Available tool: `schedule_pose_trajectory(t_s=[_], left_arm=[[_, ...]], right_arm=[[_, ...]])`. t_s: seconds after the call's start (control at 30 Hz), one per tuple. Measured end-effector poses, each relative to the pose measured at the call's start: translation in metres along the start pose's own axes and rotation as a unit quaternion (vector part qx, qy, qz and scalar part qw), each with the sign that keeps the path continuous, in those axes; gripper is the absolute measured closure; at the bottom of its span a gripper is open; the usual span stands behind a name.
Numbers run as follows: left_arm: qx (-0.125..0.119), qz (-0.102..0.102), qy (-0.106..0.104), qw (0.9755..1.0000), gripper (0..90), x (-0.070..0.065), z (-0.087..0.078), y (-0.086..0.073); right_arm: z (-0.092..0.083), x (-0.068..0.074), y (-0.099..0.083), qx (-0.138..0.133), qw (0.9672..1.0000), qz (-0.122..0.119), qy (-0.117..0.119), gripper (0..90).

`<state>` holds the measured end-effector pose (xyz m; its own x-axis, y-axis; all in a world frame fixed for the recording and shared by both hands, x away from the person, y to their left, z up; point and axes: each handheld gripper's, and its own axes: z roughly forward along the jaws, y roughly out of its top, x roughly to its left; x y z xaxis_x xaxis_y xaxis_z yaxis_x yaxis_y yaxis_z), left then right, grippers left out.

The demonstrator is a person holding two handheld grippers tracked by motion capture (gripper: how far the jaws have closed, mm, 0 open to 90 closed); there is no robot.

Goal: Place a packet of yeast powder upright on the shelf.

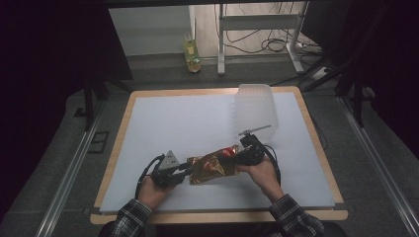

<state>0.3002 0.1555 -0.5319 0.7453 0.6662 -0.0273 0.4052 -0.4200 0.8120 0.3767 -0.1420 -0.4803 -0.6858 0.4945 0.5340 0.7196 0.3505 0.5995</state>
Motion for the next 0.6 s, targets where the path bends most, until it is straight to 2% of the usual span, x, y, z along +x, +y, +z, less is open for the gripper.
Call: schedule_pose_trajectory(t_s=[0.13,0.37,0.6], left_arm=[[-0.007,-0.008,0.007,0.9999,60.8,0.002,0.000,-0.001],[-0.017,0.005,0.029,0.9994,41.3,0.001,0.000,0.000],[-0.026,0.000,0.025,0.9994,28.5,0.002,0.000,0.000]], right_arm=[[-0.005,0.005,0.003,0.002,0.9998,-0.019,-0.008,72.4],[-0.016,0.011,0.007,-0.002,0.9987,-0.047,-0.022,72.6],[-0.026,0.012,0.010,-0.004,0.9978,-0.056,-0.036,72.6]])
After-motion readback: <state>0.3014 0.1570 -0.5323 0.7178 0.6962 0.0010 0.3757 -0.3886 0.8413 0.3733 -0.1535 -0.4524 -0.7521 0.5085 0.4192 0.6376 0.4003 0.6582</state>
